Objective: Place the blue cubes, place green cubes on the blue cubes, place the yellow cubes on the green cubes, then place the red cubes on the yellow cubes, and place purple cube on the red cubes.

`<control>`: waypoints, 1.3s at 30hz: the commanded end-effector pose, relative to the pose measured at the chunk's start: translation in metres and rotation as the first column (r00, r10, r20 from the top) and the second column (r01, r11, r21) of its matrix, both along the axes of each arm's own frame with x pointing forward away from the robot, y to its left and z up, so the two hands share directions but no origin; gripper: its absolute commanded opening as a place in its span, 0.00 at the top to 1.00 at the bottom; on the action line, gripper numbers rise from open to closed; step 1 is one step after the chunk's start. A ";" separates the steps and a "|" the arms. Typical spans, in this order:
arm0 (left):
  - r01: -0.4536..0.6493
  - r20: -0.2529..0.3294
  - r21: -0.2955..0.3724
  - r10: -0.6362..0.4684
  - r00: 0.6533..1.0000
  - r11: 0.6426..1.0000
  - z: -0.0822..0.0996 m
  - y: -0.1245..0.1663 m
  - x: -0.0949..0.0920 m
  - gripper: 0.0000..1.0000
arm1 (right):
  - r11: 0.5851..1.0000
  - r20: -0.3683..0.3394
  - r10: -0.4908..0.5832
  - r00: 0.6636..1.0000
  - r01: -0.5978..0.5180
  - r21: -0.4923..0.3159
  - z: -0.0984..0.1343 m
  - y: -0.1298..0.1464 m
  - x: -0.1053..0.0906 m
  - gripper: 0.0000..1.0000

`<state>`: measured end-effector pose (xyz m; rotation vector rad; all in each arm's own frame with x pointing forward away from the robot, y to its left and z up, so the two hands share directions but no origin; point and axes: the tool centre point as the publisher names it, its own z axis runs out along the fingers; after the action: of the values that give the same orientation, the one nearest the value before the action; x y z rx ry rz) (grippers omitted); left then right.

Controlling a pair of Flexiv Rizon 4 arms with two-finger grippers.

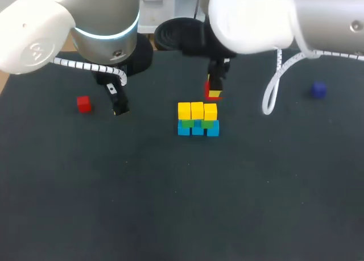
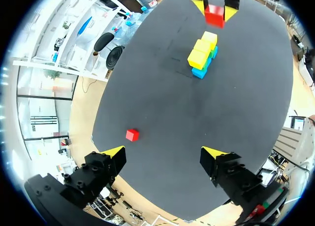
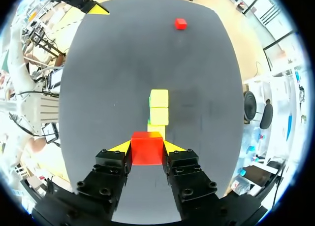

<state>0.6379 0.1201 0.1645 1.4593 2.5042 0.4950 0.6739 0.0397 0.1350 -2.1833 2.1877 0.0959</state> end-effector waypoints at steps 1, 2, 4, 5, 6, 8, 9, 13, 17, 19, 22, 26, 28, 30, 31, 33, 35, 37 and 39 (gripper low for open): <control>0.002 -0.001 0.000 -0.002 1.000 1.000 0.000 0.000 0.000 0.00 | 1.000 0.002 0.005 1.000 -0.005 0.004 -0.009 0.003 0.001 1.00; 0.002 -0.001 0.000 -0.002 1.000 1.000 0.000 0.000 0.000 0.00 | 1.000 -0.001 0.006 1.000 -0.006 0.003 -0.010 0.005 0.002 1.00; 0.002 -0.001 0.000 -0.002 1.000 1.000 0.000 0.000 0.000 0.00 | 1.000 -0.008 0.015 1.000 -0.015 0.005 -0.012 0.008 0.003 1.00; 0.002 -0.001 0.000 -0.002 1.000 1.000 0.000 0.000 0.000 0.00 | 1.000 -0.009 0.017 1.000 -0.017 0.004 -0.013 0.009 0.004 1.00; 0.002 -0.001 0.000 -0.002 1.000 1.000 0.000 0.000 0.000 0.00 | 1.000 -0.010 0.019 1.000 -0.019 0.004 -0.014 0.010 0.004 1.00; 0.002 -0.001 0.000 -0.002 1.000 1.000 0.000 0.000 0.000 0.00 | 1.000 -0.015 0.026 1.000 -0.026 0.007 -0.017 0.012 0.004 1.00; 0.002 -0.001 0.000 -0.002 1.000 1.000 0.000 0.000 0.000 0.00 | 1.000 -0.016 0.027 0.999 -0.027 0.006 -0.018 0.012 0.005 1.00; 0.002 -0.001 0.000 -0.002 1.000 1.000 0.000 0.000 0.000 0.00 | 1.000 -0.026 0.029 0.999 -0.029 0.003 -0.022 0.010 0.007 1.00; 0.002 -0.001 0.000 -0.002 1.000 1.000 0.000 0.000 0.000 0.00 | 1.000 -0.034 0.025 0.999 -0.025 0.000 -0.027 0.009 0.008 1.00; 0.002 -0.001 0.000 -0.002 1.000 1.000 0.000 0.000 0.000 0.00 | 1.000 -0.039 0.024 0.999 -0.024 -0.001 -0.029 0.009 0.008 1.00; 0.002 -0.001 0.000 -0.002 1.000 1.000 0.000 0.000 0.000 0.00 | 1.000 -0.044 0.022 0.999 -0.022 0.002 -0.033 0.009 0.009 1.00; 0.002 -0.001 0.000 -0.002 1.000 1.000 0.000 0.000 0.000 0.00 | 1.000 -0.047 0.022 0.999 -0.022 0.005 -0.037 0.011 0.010 1.00; 0.002 -0.001 0.000 -0.002 1.000 1.000 0.000 0.000 0.000 0.00 | 1.000 -0.047 0.021 0.999 -0.021 0.008 -0.037 0.011 0.010 1.00; 0.002 -0.001 0.000 -0.002 1.000 1.000 0.000 0.000 0.000 0.00 | 1.000 -0.047 0.020 0.999 -0.020 0.008 -0.038 0.011 0.011 1.00; 0.002 -0.001 0.000 -0.002 1.000 1.000 0.000 0.000 0.000 0.00 | 1.000 -0.047 0.020 0.999 -0.020 0.007 -0.039 0.011 0.011 1.00; 0.002 -0.001 0.000 -0.002 1.000 1.000 0.000 0.000 0.000 0.00 | 1.000 -0.048 0.019 0.999 -0.018 0.007 -0.040 0.010 0.012 1.00; 0.002 -0.001 0.000 -0.002 1.000 1.000 0.000 0.000 0.000 0.00 | 1.000 -0.049 0.017 0.999 -0.017 0.006 -0.041 0.010 0.013 1.00; 0.002 -0.001 0.000 -0.002 1.000 1.000 0.000 0.000 0.000 0.00 | 1.000 -0.049 0.016 0.999 -0.016 0.006 -0.041 0.010 0.014 1.00; 0.002 -0.001 0.000 -0.002 1.000 1.000 0.000 0.000 0.000 0.00 | 1.000 -0.049 0.017 0.999 -0.016 0.005 -0.042 0.010 0.015 1.00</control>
<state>0.6379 0.1201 0.1645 1.4593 2.5042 0.4950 0.6872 0.0502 0.0941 -2.2197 2.1920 0.1533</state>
